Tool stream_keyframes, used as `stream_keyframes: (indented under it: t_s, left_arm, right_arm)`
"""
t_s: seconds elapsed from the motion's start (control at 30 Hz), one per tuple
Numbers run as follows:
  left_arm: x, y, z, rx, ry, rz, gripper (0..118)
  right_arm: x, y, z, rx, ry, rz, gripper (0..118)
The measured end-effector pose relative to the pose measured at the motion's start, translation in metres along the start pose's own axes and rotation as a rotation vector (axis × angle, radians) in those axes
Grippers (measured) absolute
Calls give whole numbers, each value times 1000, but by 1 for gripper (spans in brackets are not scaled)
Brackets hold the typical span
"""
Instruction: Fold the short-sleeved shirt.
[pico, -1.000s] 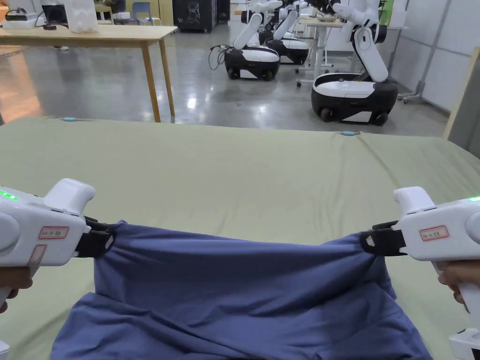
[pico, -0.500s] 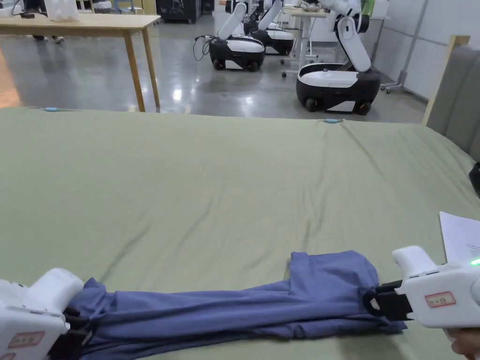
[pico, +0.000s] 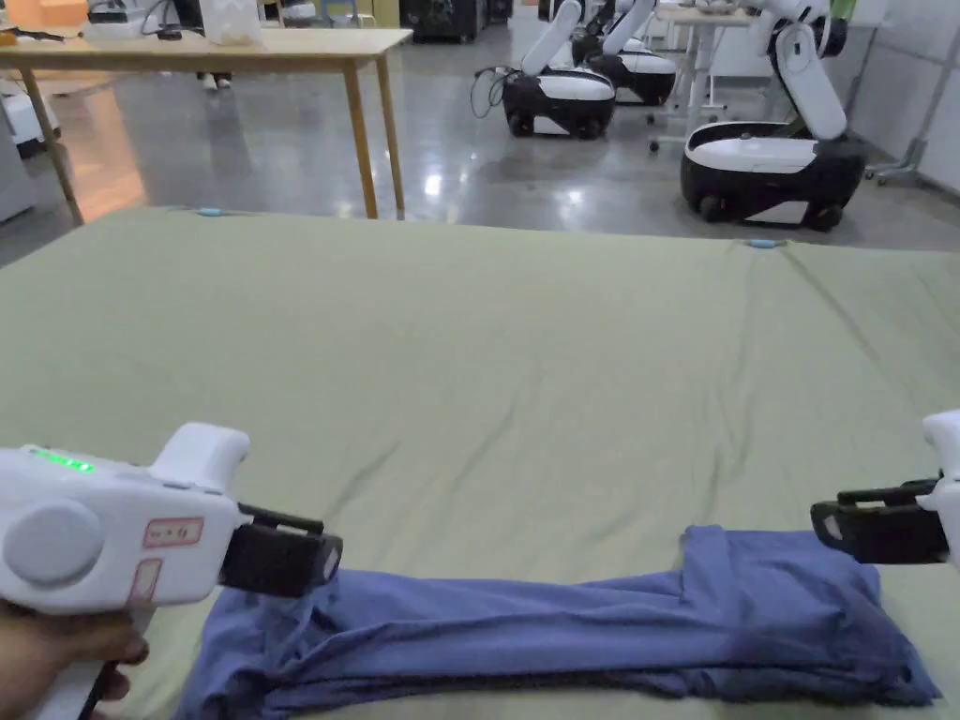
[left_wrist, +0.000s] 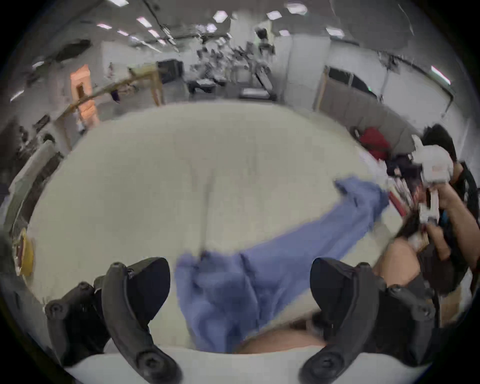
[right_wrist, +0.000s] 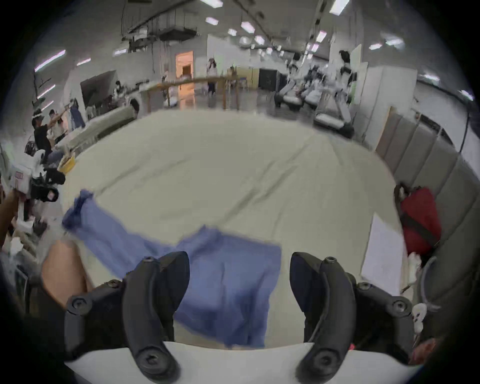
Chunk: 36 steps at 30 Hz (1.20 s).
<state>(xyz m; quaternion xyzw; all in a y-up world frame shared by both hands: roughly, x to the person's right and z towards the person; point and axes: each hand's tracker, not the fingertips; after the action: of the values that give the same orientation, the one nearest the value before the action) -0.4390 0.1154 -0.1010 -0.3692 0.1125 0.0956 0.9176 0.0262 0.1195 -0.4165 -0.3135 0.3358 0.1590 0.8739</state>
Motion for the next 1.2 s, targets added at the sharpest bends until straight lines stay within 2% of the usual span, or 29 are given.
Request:
stream_keyframes:
  t_s: [0.07,0.17,0.23,0.27,0.3,0.33,0.37,0.4,0.47,0.57,0.63,0.67,0.7,0.73,0.77,0.83,0.97,1.07,1.2]
  left_arm:
    - [6,21,-5,100,111,18,110]
    - [7,37,-32,138,158,74,109]
    - [6,40,-52,133,183,112,102]
    - [5,38,-60,132,188,126,93]
    - [3,36,-68,123,200,136,72]
    - [1,34,-73,113,214,134,47]
    - [0,32,-77,107,221,138,18]
    - [-1,29,-80,93,236,148,4]
    - [-3,23,-82,76,188,163,0]
    - [-10,15,-83,25,185,157,0]
    - [-18,9,-81,-50,124,178,0]
    - [-24,5,-80,-97,97,204,8]
    - [-24,0,-74,-102,98,201,42]
    - [-26,-3,-69,-90,108,192,86]
    - [-30,-7,-63,-91,106,191,118]
    - [-37,-17,-48,-32,11,255,117]
    - [-46,-34,-13,-90,16,271,118]
    - [-37,-54,-34,-151,66,272,118]
    - [-62,-79,-56,-246,29,345,118]
  right_arm:
    - [-15,18,-10,70,-62,-12,86]
    - [-42,36,-33,97,-110,-74,86]
    - [-51,40,-48,98,-121,-84,82]
    - [-60,40,-54,97,-121,-85,73]
    - [-65,40,-60,87,-128,-85,52]
    - [-68,39,-65,80,-134,-79,29]
    - [-71,38,-69,75,-138,-71,7]
    - [-75,34,-66,75,-135,-72,3]
    - [-75,31,-70,53,-112,-100,1]
    - [-78,26,-69,46,-124,-78,1]
    - [-75,25,-68,42,-121,-81,1]
    - [-73,24,-68,40,-117,-84,1]
    - [-72,23,-69,38,-114,-87,1]
    - [-72,22,-69,37,-110,-87,1]
    - [-72,20,-69,36,-106,-83,1]
    - [-70,18,-72,26,-101,-78,1]
    - [-68,11,-79,13,-77,-104,1]
    - [-69,6,-79,13,-60,-107,1]
    - [-68,5,-79,12,-51,-87,1]
